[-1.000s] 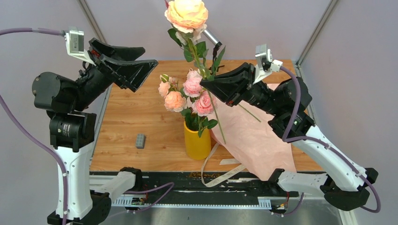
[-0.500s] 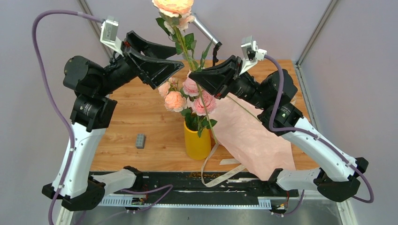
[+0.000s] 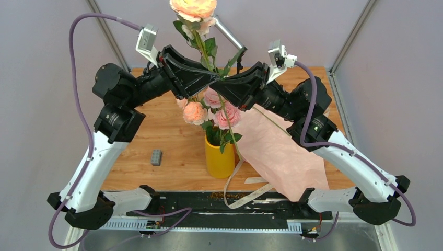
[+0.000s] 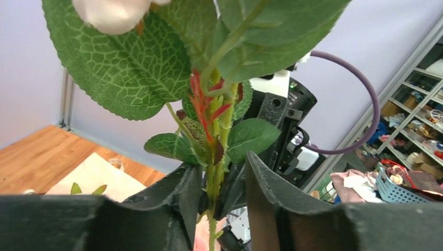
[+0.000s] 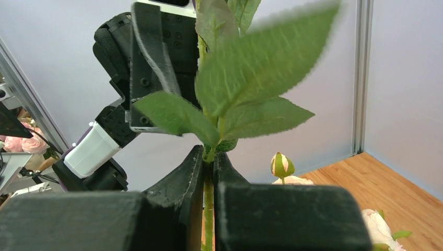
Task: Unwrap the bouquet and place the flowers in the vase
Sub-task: Place the fake flower in the vase.
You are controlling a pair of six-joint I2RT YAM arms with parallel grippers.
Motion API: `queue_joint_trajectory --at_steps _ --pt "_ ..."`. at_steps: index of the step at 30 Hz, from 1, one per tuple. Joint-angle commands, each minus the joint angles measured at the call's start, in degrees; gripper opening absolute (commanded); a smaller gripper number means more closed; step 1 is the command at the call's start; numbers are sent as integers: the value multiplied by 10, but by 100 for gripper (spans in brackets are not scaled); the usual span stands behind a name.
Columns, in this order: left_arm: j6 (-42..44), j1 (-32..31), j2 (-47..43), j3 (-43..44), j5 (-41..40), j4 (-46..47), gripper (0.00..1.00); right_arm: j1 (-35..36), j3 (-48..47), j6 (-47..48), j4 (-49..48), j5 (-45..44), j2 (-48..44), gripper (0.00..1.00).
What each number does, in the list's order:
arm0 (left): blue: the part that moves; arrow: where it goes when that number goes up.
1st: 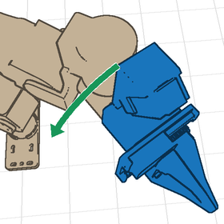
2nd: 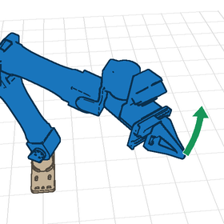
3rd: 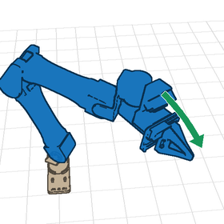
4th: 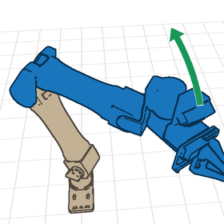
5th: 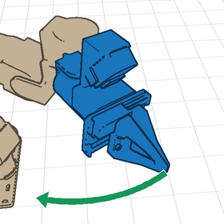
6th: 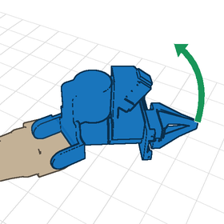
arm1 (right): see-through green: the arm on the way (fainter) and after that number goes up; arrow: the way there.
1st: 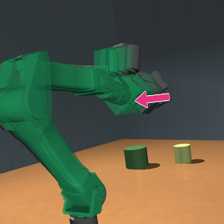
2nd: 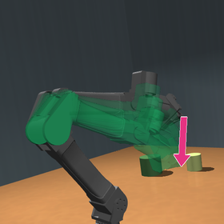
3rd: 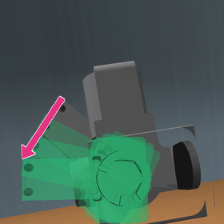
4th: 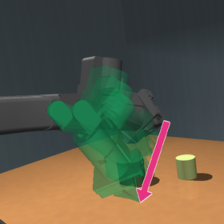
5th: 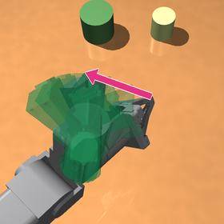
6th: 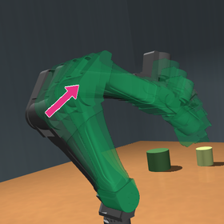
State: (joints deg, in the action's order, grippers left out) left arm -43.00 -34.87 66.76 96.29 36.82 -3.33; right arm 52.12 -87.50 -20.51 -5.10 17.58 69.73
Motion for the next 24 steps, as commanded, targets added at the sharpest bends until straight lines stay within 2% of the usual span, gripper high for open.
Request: queue_joint_trajectory --at_steps 1,4,5,7,9,11,18,21,24 --pt "1 -8 -9 -20 -21 42 36 4 -13 -6 -19 14 -5 0" --pt "2 -10 -9 -24 -25 47 21 4 -9 -3 -15 14 -7 0" --pt "2 -10 -9 -25 -26 47 11 4 -7 -2 -15 12 -8 0" --pt "3 -10 -11 -32 -27 54 0 4 4 1 -25 16 -13 0" --pt "4 -10 -15 -39 -29 68 0 4 18 0 -39 18 -24 0" --pt "12 -10 -16 -34 -29 62 0 4 27 6 -42 12 -34 5" --pt "66 -10 -7 38 -25 -16 0 4 47 34 -24 2 -69 36" --pt "85 -9 -1 72 -23 -64 0 4 51 47 -13 11 -83 55" --pt "118 -9 12 124 -19 -135 0 4 52 63 8 7 -100 64"
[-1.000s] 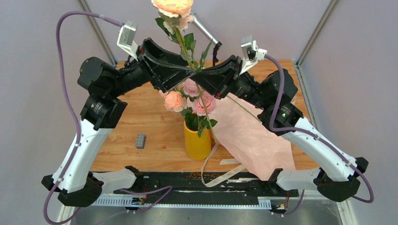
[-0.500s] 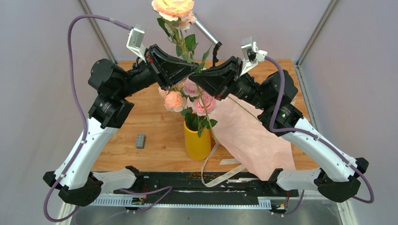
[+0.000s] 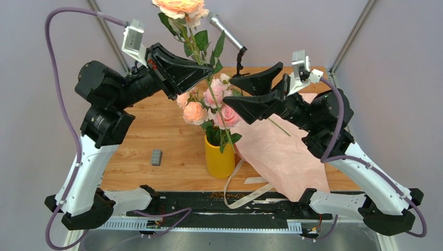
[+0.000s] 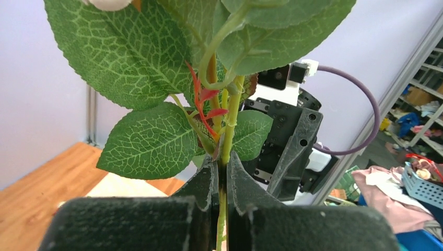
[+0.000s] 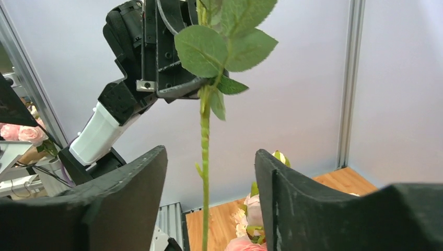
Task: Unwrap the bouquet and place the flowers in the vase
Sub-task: Place the fake flower in the vase.
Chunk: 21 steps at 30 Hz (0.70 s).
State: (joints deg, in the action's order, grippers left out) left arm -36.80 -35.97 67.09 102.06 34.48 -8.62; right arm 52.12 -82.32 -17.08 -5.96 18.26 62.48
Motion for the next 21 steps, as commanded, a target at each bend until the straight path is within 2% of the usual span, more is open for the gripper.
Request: queue_joint_trajectory --at_steps 1,5,8,15,18,21 --pt "63 2 12 78 5 -100 0 3 0 34 26 -6 -31 67" --pt "125 2 26 154 -1 -203 0 3 6 73 66 -59 -57 79" --pt "182 3 19 167 -20 -251 0 3 10 110 109 -119 -72 85" --pt "281 3 -32 126 -74 -259 0 3 46 166 188 -287 -131 92" --pt "295 2 -36 107 -81 -256 0 2 61 193 202 -346 -150 96" --pt "291 3 -50 50 -79 -201 0 -2 81 216 210 -383 -160 98"
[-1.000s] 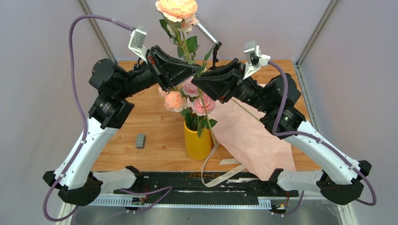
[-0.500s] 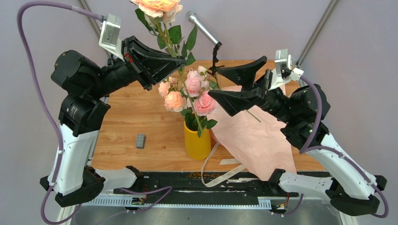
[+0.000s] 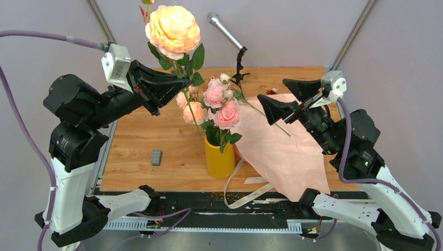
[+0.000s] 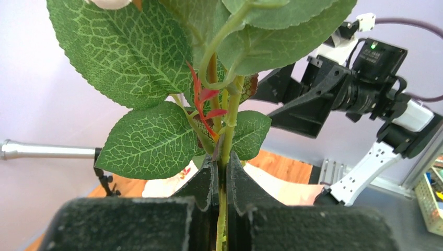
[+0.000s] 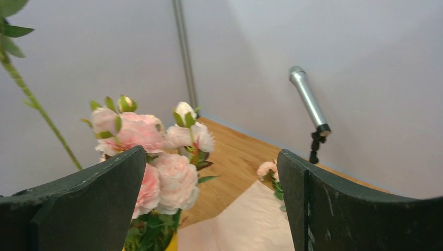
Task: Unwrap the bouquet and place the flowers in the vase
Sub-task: Place the fake flower in the vase.
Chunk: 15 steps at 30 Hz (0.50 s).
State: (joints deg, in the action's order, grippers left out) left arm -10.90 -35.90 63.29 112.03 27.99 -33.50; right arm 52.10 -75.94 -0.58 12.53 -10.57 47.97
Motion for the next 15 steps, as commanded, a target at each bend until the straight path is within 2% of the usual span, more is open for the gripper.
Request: queue_joint_trajectory --at_steps 1,7,15 --pt "30 2 -15 -59 -14 59 0 -4 22 55 29 -106 -17 98" --pt "8 2 -29 -113 -10 130 0 -21 64 66 59 -159 -33 100" --pt "-22 2 -14 -100 5 139 0 -55 96 80 79 -163 -36 100"
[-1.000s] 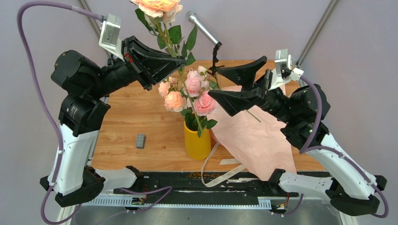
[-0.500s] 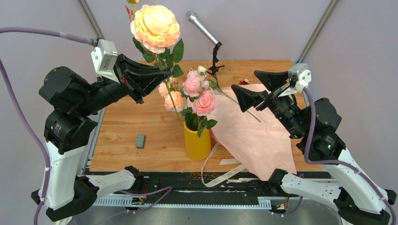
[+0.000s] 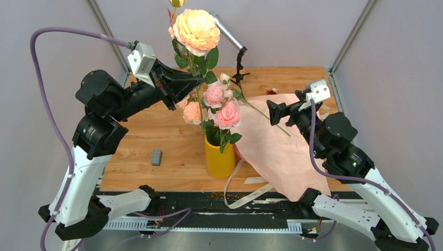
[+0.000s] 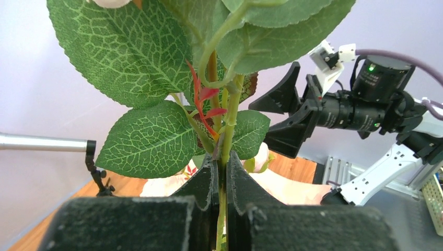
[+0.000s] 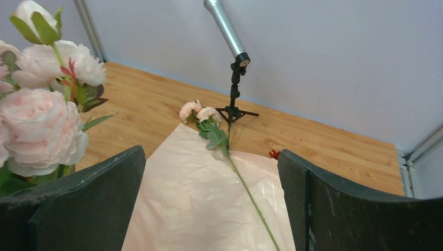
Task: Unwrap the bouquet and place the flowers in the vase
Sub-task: Place the fake flower in the vase.
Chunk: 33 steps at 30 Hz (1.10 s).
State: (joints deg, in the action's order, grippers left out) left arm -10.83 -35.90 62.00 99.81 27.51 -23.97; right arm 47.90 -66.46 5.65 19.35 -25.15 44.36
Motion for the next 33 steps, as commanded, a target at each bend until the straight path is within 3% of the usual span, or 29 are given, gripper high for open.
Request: queue_joint_trajectory --at_steps 1,14,33 --pt "-27 2 1 30 10 43 0 -18 2 16 15 -15 5 100" --pt "-36 2 8 75 51 20 0 -73 -11 -31 47 60 28 99" --pt "-51 2 -91 -185 6 183 0 -73 26 -71 50 86 36 96"
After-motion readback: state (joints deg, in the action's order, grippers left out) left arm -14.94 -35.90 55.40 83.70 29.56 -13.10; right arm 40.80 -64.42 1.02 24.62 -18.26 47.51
